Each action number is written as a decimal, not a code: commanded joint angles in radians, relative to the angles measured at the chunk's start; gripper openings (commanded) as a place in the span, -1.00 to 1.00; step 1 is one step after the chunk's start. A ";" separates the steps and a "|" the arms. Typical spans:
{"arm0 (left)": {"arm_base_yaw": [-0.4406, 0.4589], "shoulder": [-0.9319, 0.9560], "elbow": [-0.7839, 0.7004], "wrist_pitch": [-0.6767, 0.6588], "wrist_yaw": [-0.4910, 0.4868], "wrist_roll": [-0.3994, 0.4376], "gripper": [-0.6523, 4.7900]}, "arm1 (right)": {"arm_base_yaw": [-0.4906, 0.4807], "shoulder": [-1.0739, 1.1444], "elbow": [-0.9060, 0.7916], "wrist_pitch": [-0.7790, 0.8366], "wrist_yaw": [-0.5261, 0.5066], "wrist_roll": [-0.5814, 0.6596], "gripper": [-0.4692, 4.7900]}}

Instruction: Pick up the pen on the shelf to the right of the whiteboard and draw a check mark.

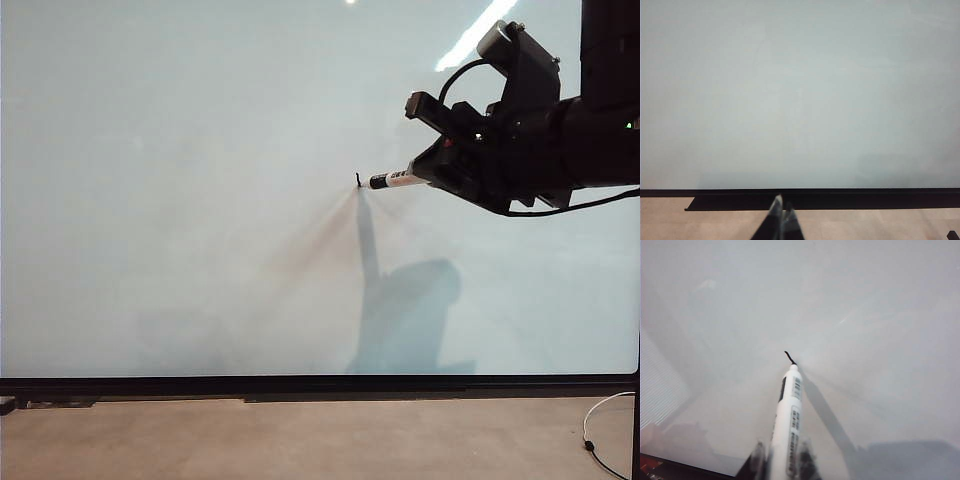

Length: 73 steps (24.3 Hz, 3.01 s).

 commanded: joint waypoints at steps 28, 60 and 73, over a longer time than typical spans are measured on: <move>0.000 0.000 0.003 0.013 0.000 0.005 -0.78 | -0.001 -0.004 -0.064 -0.005 0.141 -0.070 -0.86; 0.000 0.000 0.003 0.013 0.000 0.005 -0.78 | 0.000 -0.008 -0.004 -0.099 0.168 -0.465 -0.86; 0.000 0.000 0.003 0.013 0.000 0.005 -0.78 | 0.000 -0.133 -0.005 -0.190 0.224 -0.557 -0.86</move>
